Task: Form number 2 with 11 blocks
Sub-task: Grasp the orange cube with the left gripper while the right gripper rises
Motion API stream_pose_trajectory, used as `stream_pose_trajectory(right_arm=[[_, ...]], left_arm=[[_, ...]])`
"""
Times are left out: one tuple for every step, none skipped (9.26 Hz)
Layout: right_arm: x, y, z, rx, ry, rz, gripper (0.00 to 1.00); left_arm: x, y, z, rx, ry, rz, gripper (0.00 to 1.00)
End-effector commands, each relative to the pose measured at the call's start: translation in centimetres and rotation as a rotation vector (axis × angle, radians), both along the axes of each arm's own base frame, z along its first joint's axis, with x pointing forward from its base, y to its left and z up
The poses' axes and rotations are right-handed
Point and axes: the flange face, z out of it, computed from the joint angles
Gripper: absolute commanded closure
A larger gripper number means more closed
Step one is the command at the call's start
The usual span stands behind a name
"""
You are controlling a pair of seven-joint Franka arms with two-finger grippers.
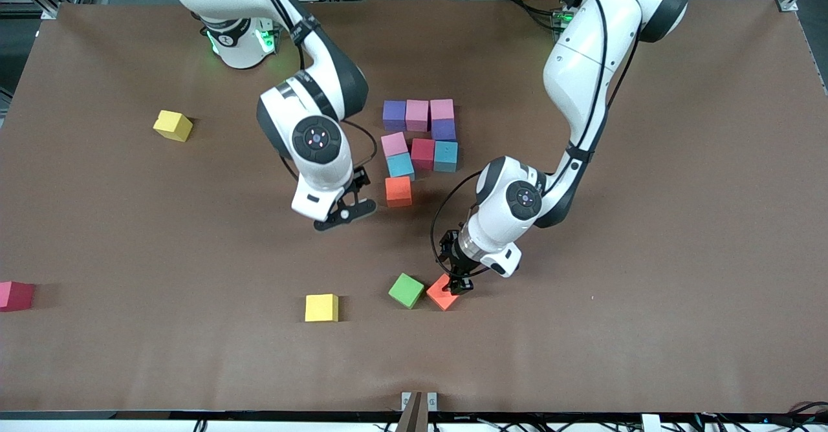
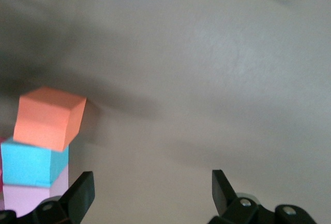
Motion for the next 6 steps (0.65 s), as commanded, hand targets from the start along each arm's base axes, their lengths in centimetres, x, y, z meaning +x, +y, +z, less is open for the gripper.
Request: stream_pose_trajectory(right_arm=[[-8.7, 1.4, -2.0, 0.027, -0.015, -0.064, 0.00], [-11.5, 3.1, -2.7, 0.024, -0.012, -0.105, 0.00], [-12.7, 3.7, -2.8, 0.020, -0.007, -0.100, 0.00], [-14.4, 3.9, -3.6, 0.024, -0.015, -0.108, 0.00], [-16.5, 4.1, -4.3, 0.039, -0.035, -0.134, 0.00], [-17.9, 4.6, -4.9, 0.048, -0.041, -0.145, 0.00]], left_arm=[[0.1, -0.4, -0.4, -0.018, 0.000, -0.022, 0.26], [0.0, -0.5, -0.4, -0.018, 0.001, -0.024, 0.26], [0.0, -0.5, -0.4, -0.019, 0.002, -0.022, 0.26], [0.1, -0.4, -0.1, -0.024, 0.004, -0.007, 0.26], [0.5, 0.0, 0.2, -0.031, 0.007, 0.019, 0.26], [0.8, 0.4, 0.6, -0.038, 0.013, 0.058, 0.26]])
